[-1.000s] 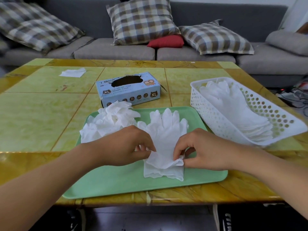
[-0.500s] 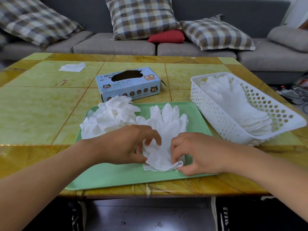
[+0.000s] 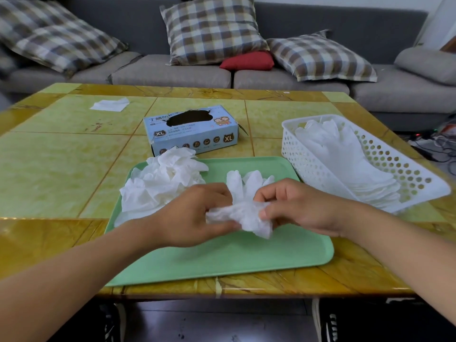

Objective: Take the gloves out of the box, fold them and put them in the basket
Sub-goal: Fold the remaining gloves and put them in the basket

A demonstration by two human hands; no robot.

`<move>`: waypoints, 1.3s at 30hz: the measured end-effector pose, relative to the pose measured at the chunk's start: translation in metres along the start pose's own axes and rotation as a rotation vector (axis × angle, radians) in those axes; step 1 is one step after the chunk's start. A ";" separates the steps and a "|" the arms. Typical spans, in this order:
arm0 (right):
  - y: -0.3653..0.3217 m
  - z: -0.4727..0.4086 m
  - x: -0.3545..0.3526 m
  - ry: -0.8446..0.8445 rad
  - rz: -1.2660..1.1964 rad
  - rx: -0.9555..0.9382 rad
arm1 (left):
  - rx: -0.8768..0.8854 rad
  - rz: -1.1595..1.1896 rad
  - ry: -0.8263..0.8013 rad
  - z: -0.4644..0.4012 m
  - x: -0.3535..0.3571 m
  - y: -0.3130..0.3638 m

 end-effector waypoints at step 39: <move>-0.128 0.129 -0.226 0.641 -0.439 -0.190 | -0.440 0.714 0.429 -0.287 -0.101 0.058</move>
Point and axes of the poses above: each hand's wrist, its own z-axis away from the middle knuckle, its own x-axis out of the palm, y = z × x, the point moved 3 cm from there along -z, towards the middle knuckle, and after that the axes turned 15 degrees about x, right-handed, at the moved point
